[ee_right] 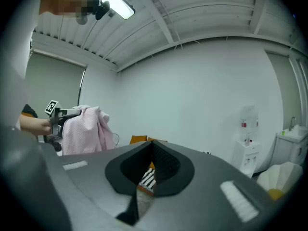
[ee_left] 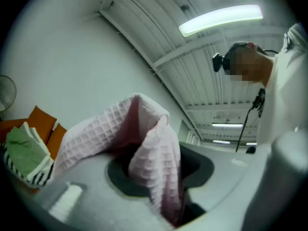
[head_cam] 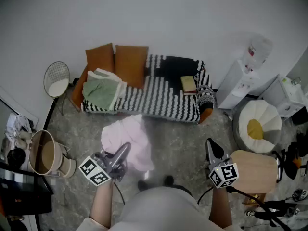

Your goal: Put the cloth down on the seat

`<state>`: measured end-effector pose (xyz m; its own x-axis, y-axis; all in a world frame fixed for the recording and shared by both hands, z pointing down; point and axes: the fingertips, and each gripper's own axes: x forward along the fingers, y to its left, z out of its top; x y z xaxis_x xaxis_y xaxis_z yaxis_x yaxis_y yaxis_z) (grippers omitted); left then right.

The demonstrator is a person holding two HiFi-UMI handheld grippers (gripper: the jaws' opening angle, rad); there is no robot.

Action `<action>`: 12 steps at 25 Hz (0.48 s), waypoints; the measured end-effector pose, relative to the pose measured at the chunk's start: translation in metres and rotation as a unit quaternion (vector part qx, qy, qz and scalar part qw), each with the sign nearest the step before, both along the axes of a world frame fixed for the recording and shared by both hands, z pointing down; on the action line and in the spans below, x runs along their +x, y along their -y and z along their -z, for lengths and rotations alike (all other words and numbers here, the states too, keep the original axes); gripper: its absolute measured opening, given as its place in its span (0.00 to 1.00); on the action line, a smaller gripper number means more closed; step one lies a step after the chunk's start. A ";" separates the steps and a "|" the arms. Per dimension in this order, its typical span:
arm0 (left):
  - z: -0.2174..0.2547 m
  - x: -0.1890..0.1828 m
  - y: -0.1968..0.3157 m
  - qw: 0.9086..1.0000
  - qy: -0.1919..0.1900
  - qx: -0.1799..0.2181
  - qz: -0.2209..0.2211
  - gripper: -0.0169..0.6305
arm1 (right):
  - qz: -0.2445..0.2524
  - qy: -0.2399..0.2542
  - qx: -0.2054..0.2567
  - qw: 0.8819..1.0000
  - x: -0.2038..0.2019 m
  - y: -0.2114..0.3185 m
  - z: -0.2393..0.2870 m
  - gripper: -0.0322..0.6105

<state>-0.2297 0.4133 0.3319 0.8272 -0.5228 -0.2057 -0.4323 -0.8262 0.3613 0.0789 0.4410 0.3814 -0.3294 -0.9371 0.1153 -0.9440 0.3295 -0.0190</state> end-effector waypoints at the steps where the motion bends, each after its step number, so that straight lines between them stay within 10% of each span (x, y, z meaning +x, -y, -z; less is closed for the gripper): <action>1: 0.000 0.000 0.000 1.000 -0.001 0.001 -0.001 0.23 | -0.001 0.001 0.000 1.000 0.000 0.000 0.001 0.05; 12: -0.001 0.000 0.002 1.000 -0.002 0.000 -0.004 0.23 | 0.001 -0.001 0.000 1.000 -0.004 0.001 0.001 0.05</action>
